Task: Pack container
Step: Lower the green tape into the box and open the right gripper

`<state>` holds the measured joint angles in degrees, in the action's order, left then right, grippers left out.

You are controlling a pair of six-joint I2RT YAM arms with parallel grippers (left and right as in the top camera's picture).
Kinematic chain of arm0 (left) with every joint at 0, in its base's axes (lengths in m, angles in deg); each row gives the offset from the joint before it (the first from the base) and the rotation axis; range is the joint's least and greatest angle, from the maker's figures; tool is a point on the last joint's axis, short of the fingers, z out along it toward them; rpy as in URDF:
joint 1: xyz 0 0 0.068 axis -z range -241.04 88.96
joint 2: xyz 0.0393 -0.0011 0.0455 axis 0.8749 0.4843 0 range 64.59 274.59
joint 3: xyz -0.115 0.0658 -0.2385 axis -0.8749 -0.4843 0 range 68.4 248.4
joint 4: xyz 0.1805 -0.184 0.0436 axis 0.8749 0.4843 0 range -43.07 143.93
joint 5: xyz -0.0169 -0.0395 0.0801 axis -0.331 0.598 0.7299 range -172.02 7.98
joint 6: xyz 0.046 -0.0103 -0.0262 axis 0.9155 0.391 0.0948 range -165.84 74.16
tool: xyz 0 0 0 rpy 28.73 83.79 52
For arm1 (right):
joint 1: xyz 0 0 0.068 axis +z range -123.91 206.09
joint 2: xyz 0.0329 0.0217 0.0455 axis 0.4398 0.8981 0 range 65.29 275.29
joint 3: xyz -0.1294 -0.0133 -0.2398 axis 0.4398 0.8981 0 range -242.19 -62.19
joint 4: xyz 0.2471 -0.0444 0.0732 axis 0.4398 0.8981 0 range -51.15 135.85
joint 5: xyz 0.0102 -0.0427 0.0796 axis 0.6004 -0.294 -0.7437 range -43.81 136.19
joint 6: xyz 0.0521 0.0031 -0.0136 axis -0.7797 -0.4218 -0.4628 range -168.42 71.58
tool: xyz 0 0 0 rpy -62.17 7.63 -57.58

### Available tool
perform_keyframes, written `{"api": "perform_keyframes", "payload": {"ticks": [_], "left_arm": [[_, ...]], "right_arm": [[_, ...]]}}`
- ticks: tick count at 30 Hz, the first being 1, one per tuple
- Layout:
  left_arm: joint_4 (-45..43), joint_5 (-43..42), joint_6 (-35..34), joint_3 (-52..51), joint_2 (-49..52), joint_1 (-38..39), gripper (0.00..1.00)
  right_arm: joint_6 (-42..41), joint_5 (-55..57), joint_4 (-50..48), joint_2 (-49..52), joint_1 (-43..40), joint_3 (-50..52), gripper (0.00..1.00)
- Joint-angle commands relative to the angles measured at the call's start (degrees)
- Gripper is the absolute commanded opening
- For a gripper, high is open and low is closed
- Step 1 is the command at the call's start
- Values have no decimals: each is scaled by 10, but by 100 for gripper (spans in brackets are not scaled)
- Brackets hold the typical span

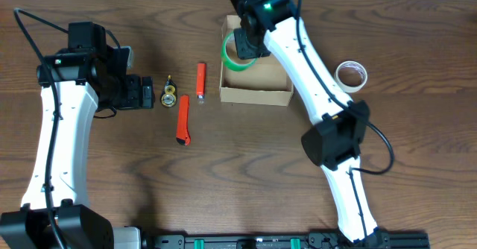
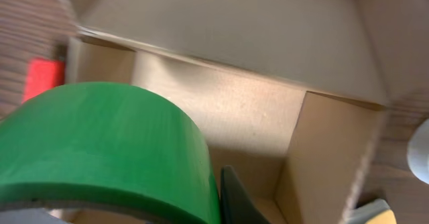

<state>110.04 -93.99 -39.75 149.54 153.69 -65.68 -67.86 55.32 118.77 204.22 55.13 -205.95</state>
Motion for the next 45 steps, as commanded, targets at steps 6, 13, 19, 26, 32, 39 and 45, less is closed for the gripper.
{"api": "perform_keyframes", "payload": {"ticks": [6,13,19,26,32,39,45], "left_arm": [[3,4,6,12,5,1,95],[3,4,6,12,5,1,95],[3,4,6,12,5,1,95],[3,4,6,12,5,1,95],[3,4,6,12,5,1,95],[3,4,6,12,5,1,95],[3,4,6,12,5,1,95]], "right_arm": [[38,14,-10,61,-7,2,1],[43,10,-20,100,-14,2,1],[44,10,-31,103,-14,2,28],[48,9,-28,101,-13,1,37],[57,10,4,59,-12,-13,37],[69,60,18,-87,-22,-15,48],[66,82,21,-195,-114,-15,54]]}}
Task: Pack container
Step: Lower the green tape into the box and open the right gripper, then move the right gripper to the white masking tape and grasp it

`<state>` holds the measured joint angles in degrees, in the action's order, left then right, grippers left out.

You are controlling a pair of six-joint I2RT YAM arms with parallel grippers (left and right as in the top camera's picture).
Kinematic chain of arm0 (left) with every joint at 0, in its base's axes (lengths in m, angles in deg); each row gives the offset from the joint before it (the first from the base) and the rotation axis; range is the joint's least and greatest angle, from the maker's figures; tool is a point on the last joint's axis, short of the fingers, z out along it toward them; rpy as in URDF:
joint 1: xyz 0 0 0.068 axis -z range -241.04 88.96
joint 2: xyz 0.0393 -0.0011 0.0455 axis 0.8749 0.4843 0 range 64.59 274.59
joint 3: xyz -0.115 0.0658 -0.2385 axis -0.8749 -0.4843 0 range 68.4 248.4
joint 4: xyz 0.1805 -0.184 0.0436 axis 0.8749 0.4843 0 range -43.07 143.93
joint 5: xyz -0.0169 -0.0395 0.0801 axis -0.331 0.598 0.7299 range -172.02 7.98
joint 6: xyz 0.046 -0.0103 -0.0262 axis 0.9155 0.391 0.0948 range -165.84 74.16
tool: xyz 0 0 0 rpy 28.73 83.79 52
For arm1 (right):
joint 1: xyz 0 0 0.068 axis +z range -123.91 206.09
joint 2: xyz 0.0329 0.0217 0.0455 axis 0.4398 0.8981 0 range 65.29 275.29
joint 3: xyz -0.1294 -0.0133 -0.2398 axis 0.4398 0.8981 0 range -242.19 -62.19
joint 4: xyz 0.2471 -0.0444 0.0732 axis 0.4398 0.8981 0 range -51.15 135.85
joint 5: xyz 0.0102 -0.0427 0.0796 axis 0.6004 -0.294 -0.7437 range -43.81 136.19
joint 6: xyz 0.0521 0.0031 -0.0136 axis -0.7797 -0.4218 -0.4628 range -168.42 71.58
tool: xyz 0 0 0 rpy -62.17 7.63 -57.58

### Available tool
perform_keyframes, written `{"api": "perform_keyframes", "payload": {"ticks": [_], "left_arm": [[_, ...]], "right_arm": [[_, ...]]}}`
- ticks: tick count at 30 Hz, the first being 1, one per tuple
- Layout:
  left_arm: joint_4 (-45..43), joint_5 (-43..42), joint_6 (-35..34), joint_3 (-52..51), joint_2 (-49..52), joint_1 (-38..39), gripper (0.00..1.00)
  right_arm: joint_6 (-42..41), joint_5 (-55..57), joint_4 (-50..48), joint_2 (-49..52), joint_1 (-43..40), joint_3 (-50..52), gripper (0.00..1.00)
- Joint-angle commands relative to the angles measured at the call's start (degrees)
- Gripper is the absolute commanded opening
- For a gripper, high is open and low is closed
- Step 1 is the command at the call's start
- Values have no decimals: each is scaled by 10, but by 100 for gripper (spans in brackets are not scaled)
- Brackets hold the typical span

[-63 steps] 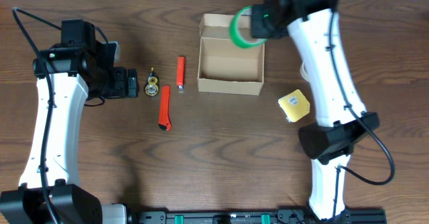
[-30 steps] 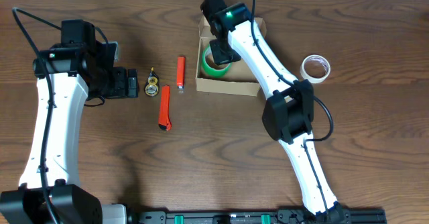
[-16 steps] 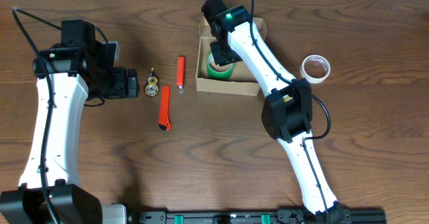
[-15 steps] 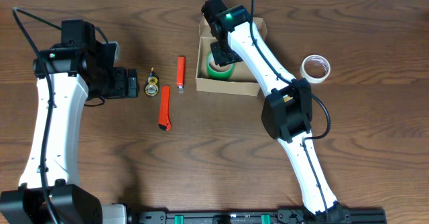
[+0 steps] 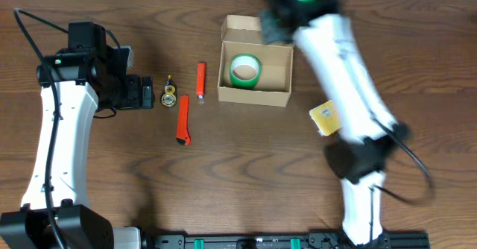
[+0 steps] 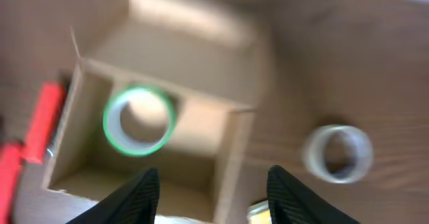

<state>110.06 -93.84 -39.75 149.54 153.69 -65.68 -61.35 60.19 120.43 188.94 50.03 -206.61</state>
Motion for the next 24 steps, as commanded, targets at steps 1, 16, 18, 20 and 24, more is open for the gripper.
{"api": "perform_keyframes", "payload": {"ticks": [1,16,18,20,24], "left_arm": [[3,2,6,12,5,1,95],[3,2,6,12,5,1,95],[3,2,6,12,5,1,95],[3,2,6,12,5,1,95],[3,2,6,12,5,1,95]], "right_arm": [[-3,30,5,-50,-86,-9,54],[-42,-41,10,19,-338,142,55],[-41,-53,-8,34,-346,182,55],[-36,-60,-32,49,-351,221,54],[-20,-70,-63,80,-352,264,53]]}}
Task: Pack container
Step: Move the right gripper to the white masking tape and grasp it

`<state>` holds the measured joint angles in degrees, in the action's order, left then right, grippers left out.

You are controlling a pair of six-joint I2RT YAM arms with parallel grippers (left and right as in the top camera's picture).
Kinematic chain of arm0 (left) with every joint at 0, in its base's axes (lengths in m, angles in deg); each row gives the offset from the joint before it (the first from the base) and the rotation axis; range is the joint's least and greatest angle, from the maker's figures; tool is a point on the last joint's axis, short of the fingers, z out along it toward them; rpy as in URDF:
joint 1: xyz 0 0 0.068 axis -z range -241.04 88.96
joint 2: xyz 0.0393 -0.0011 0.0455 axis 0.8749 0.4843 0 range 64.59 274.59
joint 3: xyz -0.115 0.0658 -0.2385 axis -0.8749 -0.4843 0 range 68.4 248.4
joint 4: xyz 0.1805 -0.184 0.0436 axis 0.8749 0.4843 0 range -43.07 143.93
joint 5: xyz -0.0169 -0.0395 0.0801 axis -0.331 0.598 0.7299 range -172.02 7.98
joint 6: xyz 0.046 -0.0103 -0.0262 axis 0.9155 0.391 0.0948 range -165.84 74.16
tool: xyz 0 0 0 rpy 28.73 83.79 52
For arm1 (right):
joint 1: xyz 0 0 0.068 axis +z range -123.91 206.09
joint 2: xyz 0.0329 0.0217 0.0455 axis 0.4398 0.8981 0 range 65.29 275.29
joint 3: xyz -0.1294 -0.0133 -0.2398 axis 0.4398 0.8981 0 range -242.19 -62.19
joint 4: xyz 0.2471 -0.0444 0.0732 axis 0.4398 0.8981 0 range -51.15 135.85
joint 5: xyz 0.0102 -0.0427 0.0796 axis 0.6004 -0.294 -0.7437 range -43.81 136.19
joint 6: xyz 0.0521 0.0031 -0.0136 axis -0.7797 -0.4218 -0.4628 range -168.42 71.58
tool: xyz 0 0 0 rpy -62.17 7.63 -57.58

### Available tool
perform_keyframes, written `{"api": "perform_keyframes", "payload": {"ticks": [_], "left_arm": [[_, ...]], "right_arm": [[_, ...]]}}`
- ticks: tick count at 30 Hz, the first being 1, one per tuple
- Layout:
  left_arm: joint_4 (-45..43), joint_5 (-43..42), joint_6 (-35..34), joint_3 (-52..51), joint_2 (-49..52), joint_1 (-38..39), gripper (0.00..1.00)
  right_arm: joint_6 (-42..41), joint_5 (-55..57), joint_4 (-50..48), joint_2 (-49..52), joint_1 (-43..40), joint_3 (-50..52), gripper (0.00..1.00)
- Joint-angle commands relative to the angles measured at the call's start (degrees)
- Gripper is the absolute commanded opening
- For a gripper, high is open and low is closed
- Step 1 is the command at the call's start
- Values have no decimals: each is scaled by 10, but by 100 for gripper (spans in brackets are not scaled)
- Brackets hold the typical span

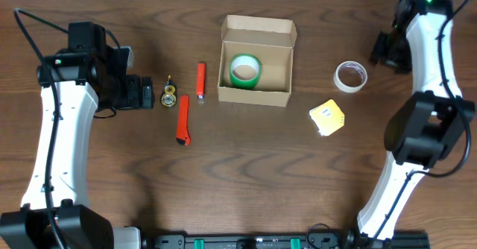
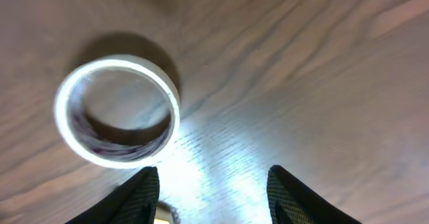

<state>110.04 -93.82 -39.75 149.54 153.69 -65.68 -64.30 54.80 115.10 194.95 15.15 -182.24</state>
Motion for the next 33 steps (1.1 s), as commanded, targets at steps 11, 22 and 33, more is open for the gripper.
{"api": "perform_keyframes", "payload": {"ticks": [11,22,33], "left_arm": [[3,2,6,12,5,1,95],[3,2,6,12,5,1,95],[3,2,6,12,5,1,95]], "right_arm": [[18,-54,-52,99,2,28,53],[18,-54,-66,114,1,29,32],[18,-57,-32,105,7,-6,1]]}}
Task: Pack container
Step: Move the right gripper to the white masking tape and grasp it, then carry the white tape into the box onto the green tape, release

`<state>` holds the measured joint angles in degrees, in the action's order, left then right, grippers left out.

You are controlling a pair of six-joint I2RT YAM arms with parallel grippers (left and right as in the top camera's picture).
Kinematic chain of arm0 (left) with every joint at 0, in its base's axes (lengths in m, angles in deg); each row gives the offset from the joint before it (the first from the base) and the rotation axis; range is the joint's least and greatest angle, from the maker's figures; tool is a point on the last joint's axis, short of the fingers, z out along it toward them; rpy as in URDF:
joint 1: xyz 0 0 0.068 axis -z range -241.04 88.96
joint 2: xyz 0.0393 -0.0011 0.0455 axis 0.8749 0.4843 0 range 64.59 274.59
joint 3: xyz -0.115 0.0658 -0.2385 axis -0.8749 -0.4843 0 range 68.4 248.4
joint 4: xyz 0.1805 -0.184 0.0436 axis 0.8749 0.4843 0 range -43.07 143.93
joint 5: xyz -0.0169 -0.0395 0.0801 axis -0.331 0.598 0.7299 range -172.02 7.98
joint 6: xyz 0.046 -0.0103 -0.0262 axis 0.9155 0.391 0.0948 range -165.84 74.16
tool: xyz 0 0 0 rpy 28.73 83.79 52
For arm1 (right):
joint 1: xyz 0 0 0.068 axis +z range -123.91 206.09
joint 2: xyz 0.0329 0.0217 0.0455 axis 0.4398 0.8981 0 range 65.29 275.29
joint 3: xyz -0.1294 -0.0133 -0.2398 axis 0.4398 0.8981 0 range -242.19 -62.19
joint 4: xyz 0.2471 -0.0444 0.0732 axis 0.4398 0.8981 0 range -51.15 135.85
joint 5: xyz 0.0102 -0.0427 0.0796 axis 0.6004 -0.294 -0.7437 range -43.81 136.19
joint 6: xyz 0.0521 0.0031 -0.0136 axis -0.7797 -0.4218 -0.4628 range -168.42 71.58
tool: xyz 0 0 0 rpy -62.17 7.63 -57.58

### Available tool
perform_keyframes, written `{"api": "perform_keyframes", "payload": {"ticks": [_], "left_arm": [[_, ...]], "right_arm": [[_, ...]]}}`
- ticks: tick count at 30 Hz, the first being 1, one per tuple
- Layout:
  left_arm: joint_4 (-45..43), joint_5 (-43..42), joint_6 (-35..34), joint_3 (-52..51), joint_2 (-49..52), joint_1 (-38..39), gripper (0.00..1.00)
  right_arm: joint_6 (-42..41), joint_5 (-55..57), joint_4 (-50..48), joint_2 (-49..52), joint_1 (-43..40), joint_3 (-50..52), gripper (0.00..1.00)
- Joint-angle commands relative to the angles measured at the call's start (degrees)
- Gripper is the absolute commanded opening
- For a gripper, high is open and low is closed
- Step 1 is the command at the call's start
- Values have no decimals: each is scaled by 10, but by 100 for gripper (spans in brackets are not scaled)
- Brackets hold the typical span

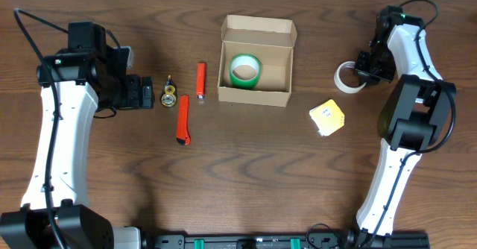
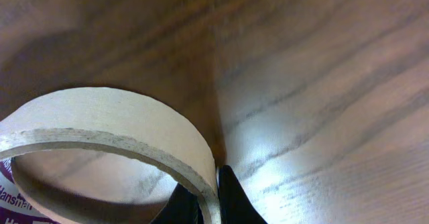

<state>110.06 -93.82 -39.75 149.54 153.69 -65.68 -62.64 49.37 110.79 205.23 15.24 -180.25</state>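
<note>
The cardboard box (image 1: 257,92) stands open at the table's top centre with a green tape roll (image 1: 244,70) lying flat inside. To its right lies a white tape roll (image 1: 343,78), seen close up in the right wrist view (image 2: 107,120). My right gripper (image 1: 360,72) (image 2: 209,198) is down at that roll's right side, one black finger inside the ring and one outside, pinching the wall. My left gripper (image 1: 146,93) rests at the left, just beside a small yellow-green item (image 1: 169,95); how its jaws stand is unclear.
An orange stick (image 1: 200,80) and a red box cutter (image 1: 182,120) lie left of the box. A yellow pad (image 1: 327,117) lies below the white roll. The table's far edge runs just behind the box.
My right gripper was open above and beside the white roll; now it is down on the roll with its fingers closed on the wall. The left arm has not moved.
My right gripper held the green roll over the box. Then the green roll lay in the box and the gripper was open above it. Then it hung open over the white roll at the right, and now it pinches that roll's wall.
</note>
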Motion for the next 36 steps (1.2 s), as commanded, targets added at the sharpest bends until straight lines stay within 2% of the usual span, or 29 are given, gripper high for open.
{"api": "perform_keyframes", "payload": {"ticks": [1,9,13,17,21,25,32,36], "left_arm": [[3,2,6,12,5,1,95],[3,2,6,12,5,1,95],[3,2,6,12,5,1,95],[3,2,6,12,5,1,95],[3,2,6,12,5,1,95],[3,2,6,12,5,1,95],[3,2,6,12,5,1,95],[3,2,6,12,5,1,95]], "right_arm": [[2,-6,23,-5,9,-42,1],[23,-54,99,-117,70,-207,1],[28,-52,106,-187,153,-251,1],[41,-35,101,-216,248,-252,1],[43,37,83,-200,346,-234,1],[48,104,45,-154,399,-217,1],[46,106,-27,-60,405,-217,1],[44,97,-35,-26,404,-217,1]]}}
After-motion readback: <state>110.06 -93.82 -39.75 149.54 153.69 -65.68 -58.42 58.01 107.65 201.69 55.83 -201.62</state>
